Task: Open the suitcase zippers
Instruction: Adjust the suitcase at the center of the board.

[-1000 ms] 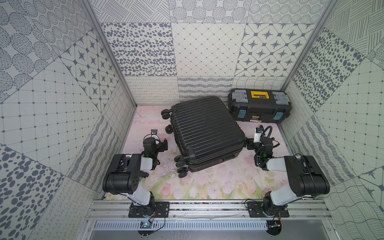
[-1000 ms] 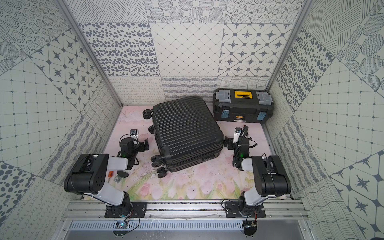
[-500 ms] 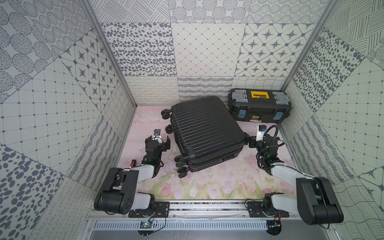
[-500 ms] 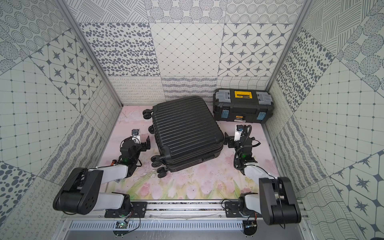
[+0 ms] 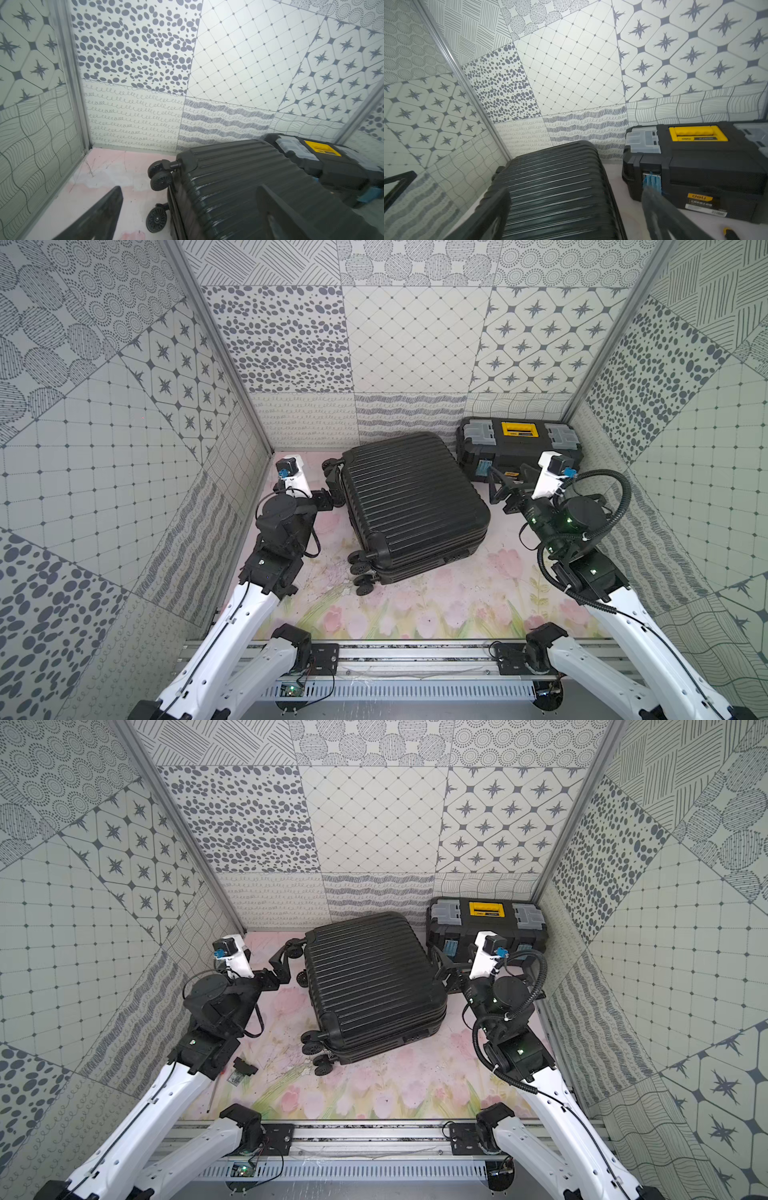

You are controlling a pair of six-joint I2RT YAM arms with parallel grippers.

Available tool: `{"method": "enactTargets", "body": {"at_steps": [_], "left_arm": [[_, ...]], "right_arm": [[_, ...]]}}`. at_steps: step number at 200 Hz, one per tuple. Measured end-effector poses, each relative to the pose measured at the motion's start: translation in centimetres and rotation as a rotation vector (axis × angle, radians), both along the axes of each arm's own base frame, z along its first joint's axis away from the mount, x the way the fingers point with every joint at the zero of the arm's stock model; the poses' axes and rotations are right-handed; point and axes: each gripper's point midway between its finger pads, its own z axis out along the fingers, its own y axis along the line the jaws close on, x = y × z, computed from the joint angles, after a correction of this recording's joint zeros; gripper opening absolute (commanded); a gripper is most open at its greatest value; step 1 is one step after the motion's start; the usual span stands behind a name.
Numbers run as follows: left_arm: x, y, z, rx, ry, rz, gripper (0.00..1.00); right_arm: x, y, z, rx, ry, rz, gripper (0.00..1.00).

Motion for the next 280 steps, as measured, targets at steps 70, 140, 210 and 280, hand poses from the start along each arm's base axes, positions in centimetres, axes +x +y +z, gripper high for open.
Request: {"method": "enactTargets", "body": {"at_steps": [70, 140, 210, 280], "left_arm": [[-0.8, -3.0, -8.6, -0.078, 0.504, -0.123, 0.99], [0.9, -5.9, -16.0, -0.182, 0.847, -0.242, 0.99], [4.2, -9.7, -17.0, -0.354, 0.938, -0.405, 0.97], [8.9, -10.2, -15.1, -0.375, 0.881, -0.393, 0.95]], "right_arm": [[3.9, -1.4, -9.6, 0.101, 0.475, 0.051, 0.99], [6.9, 1.1, -16.7, 0.016, 0.840, 0.154, 0.94], [5.7, 2.8, -19.5, 0.107, 0.900, 0.263, 0.93], [5.2, 2.6, -18.6, 0.066, 0.856, 0.233, 0.91]]}}
